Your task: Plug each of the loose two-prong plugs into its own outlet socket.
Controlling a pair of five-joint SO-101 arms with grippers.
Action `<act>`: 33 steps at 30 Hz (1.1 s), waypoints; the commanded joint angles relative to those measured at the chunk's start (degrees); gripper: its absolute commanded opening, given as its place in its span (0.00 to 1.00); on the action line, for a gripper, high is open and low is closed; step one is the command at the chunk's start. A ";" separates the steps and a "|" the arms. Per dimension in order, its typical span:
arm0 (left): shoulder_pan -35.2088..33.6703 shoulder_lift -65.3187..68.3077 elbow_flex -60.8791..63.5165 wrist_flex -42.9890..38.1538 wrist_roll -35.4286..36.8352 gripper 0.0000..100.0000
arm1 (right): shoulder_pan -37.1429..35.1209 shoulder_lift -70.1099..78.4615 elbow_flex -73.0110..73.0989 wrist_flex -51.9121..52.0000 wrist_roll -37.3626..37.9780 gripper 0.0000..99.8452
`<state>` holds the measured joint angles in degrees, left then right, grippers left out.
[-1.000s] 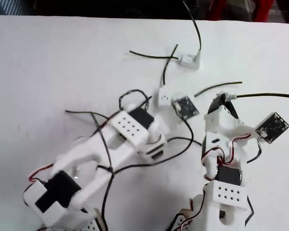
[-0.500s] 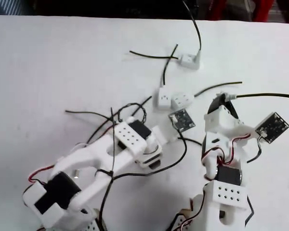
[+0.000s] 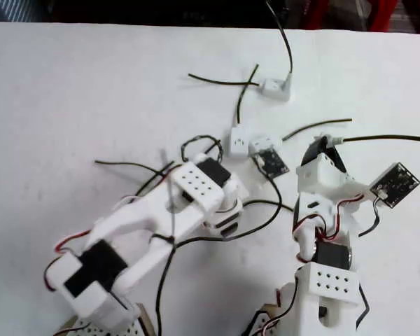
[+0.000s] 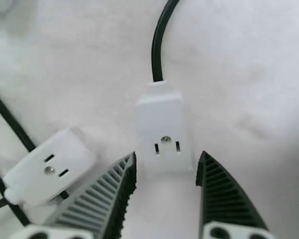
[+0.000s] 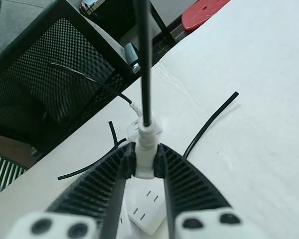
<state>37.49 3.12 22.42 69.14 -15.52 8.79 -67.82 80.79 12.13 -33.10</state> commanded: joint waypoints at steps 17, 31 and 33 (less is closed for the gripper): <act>3.12 6.11 0.53 -6.07 6.42 0.25 | 1.27 -1.63 -0.79 -1.27 0.88 0.02; -1.71 9.27 -2.29 -4.48 3.96 0.21 | 1.27 -1.63 -0.79 -1.27 0.88 0.02; -1.89 9.27 -2.37 -4.57 3.87 0.18 | 1.27 -1.63 -0.79 -1.27 0.88 0.02</act>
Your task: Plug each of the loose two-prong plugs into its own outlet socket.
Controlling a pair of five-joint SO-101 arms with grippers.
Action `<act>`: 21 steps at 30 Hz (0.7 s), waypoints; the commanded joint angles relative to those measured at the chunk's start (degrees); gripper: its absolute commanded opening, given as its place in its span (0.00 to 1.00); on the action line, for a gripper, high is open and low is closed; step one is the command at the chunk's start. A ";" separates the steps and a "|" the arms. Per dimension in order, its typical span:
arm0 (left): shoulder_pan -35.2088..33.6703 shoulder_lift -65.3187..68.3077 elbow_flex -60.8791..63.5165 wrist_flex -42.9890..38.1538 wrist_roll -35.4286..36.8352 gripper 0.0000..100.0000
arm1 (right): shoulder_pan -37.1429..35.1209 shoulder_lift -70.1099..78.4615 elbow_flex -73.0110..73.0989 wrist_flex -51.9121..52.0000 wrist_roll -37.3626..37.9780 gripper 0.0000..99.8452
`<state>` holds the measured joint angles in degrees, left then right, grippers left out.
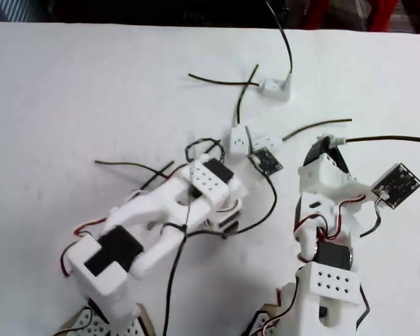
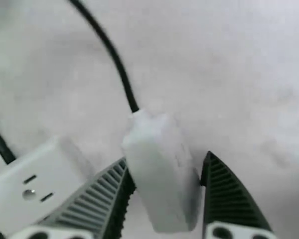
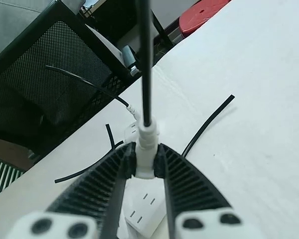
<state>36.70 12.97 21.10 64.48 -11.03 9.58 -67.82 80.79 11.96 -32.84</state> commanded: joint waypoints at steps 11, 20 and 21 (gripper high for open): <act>7.52 -1.10 -2.73 0.44 -2.20 0.10 | 0.40 -1.63 -0.79 -1.10 0.62 0.02; 8.22 -4.09 -2.46 -2.29 1.93 0.19 | 0.48 -1.63 -0.79 -1.10 0.62 0.02; 7.08 -4.09 -2.29 -2.99 2.37 0.21 | 0.48 -1.63 -0.79 -1.10 0.62 0.02</act>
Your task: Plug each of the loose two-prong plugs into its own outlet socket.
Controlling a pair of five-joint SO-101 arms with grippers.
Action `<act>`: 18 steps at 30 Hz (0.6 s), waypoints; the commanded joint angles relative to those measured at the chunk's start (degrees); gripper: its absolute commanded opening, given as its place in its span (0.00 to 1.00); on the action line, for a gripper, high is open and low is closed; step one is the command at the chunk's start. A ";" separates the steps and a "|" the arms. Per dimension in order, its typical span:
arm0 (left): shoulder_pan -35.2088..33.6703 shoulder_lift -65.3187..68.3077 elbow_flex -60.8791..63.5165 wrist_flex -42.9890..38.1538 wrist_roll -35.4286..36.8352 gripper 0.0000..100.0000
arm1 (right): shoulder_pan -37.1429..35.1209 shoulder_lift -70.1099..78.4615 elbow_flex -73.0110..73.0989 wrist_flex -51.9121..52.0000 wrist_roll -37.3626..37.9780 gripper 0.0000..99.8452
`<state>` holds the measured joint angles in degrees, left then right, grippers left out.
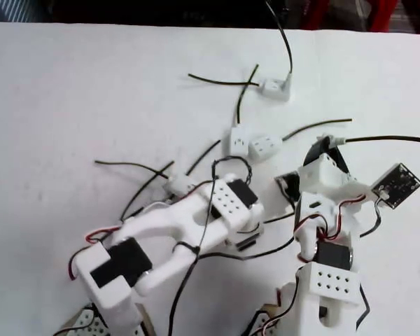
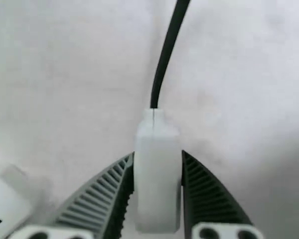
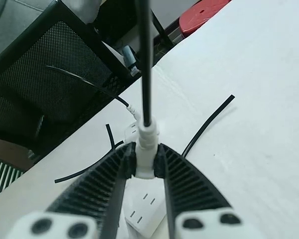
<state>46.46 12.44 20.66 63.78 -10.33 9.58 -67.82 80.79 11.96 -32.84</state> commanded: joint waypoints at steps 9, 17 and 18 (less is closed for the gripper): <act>-13.76 -4.18 -4.13 -1.49 -0.79 0.26 | 0.40 -1.63 -0.79 -1.10 0.79 0.02; -14.64 -8.31 -13.36 9.93 -6.51 0.26 | 0.40 -1.63 -0.79 -1.10 0.88 0.02; -14.37 -9.27 -13.89 10.55 -7.47 0.26 | 0.40 -1.63 -0.79 -1.10 0.97 0.02</act>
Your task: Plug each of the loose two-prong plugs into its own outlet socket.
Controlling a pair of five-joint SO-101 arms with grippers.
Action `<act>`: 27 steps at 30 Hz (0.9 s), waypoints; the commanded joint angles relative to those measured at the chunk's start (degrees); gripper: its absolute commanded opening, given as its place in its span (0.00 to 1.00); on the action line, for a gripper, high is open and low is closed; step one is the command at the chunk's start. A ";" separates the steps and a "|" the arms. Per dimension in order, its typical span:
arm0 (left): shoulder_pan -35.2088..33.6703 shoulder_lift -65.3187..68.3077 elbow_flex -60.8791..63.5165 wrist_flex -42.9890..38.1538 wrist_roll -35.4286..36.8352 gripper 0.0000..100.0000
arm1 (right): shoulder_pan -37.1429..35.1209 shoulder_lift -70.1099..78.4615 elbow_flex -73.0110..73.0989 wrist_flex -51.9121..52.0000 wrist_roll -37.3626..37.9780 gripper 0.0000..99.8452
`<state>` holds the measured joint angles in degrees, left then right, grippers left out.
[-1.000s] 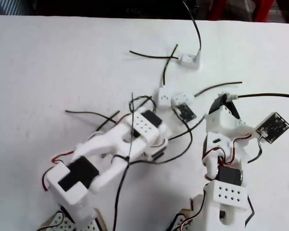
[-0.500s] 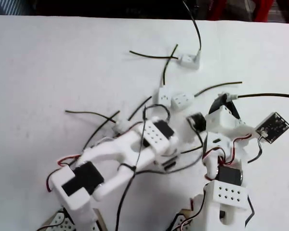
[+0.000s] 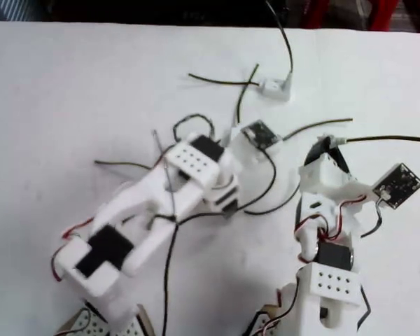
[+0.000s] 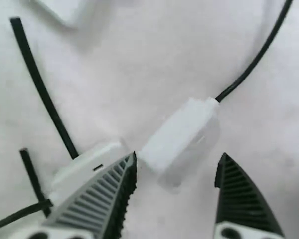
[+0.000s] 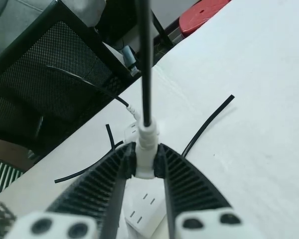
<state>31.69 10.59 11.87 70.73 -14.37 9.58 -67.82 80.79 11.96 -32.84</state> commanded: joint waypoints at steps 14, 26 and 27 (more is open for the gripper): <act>0.48 -9.98 0.79 -0.79 -27.96 0.26 | 0.40 -1.63 -0.79 -1.10 1.05 0.02; -0.31 -2.95 4.13 -12.13 -33.14 0.29 | 0.31 -1.63 -0.79 -1.10 1.05 0.02; -0.31 -0.84 2.81 -11.96 -33.14 0.29 | 0.31 -1.63 -0.79 -1.10 1.05 0.02</act>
<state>31.69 5.32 18.81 59.82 -47.34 9.58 -67.82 80.79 11.96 -32.40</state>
